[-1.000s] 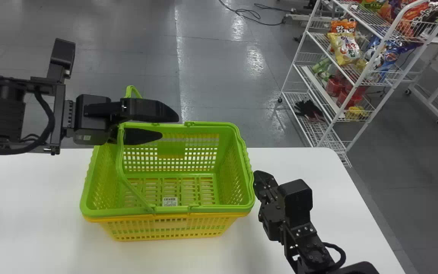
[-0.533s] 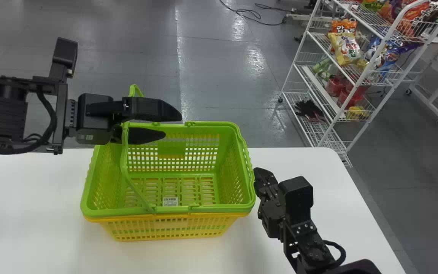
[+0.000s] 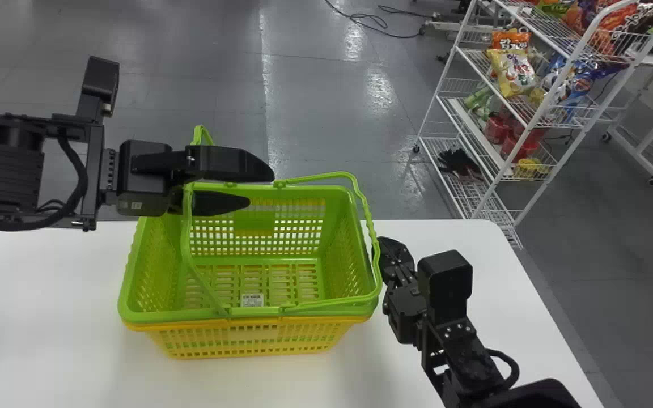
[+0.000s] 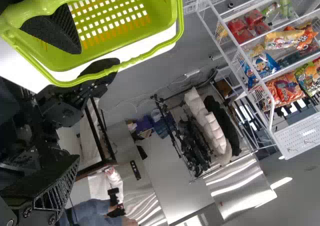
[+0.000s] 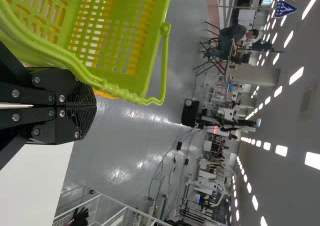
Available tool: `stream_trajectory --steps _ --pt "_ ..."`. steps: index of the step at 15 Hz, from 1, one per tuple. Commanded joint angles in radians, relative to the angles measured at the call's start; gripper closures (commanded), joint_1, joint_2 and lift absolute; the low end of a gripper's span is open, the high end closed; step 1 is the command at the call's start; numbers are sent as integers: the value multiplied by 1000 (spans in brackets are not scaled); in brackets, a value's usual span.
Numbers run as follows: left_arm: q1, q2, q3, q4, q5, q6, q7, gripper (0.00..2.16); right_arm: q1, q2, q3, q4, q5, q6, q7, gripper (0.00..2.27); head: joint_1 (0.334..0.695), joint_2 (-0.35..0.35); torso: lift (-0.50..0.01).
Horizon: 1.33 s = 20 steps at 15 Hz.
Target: Grasp handle with right gripper to insert into left gripper then lift and swing left to center
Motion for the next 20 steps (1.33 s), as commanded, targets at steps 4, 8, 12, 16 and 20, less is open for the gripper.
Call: stream_trajectory --steps 4,8,12,16,20 --pt "-4 -9 -4 1 -2 -3 5 53 1 5 50 -76 3 43 -14 2162 695 -184 -93" --pt "-13 -13 -9 7 -2 -3 8 53 -5 5 104 -127 17 95 -24 2162 695 -161 -93" --pt "-33 -29 -30 13 -15 -3 11 53 -14 11 156 -145 35 122 -27 2162 695 -135 -93" --pt "-50 -49 -44 34 -23 -9 11 53 -34 15 210 -150 58 165 -44 2162 695 -125 -93" --pt "-53 -64 -47 37 -25 -15 7 53 -68 32 267 -142 76 181 -50 2162 695 -107 -93"
